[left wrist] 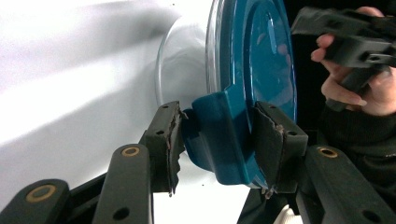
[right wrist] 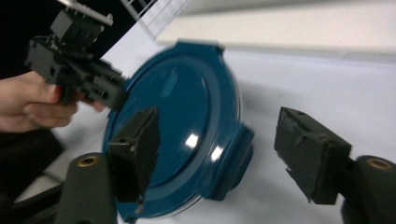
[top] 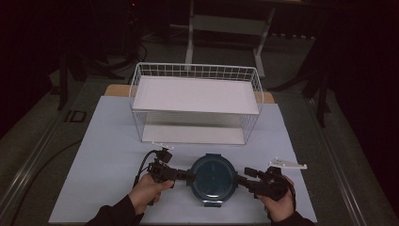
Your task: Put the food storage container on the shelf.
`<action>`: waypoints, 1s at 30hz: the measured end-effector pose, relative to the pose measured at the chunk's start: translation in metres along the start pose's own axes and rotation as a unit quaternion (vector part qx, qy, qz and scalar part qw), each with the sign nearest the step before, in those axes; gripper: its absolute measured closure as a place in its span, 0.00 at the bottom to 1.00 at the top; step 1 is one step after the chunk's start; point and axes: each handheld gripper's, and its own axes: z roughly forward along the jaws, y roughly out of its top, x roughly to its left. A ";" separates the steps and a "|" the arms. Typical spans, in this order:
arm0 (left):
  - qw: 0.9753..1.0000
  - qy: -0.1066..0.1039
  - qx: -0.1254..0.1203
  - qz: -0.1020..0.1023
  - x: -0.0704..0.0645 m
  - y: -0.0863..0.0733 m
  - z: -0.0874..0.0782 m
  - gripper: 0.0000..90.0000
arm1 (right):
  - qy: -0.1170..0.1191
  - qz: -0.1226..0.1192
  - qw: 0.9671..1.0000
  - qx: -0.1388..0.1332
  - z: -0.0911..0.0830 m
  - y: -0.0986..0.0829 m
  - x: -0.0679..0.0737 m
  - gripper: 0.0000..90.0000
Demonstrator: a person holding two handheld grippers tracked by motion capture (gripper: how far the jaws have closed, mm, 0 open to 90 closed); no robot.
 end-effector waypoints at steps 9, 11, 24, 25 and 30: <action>1.000 -0.001 -0.005 0.024 -0.003 -0.005 -0.002 0.61 | 0.042 0.068 0.996 0.051 0.008 -0.005 -0.019 0.49; 1.000 -0.002 -0.007 0.030 -0.003 -0.006 -0.003 0.61 | 0.058 0.081 0.993 0.056 0.009 -0.007 -0.023 0.53; 0.999 -0.005 -0.023 0.039 -0.007 -0.013 -0.003 0.62 | 0.110 0.106 0.984 0.094 0.018 -0.012 -0.027 0.61; 0.999 -0.006 -0.023 0.036 -0.006 -0.014 -0.003 0.62 | 0.114 0.110 0.983 0.094 0.018 -0.012 -0.028 0.61; 0.999 -0.004 -0.029 0.023 -0.004 -0.019 -0.004 0.61 | 0.122 0.120 0.981 0.089 0.020 -0.013 -0.026 0.62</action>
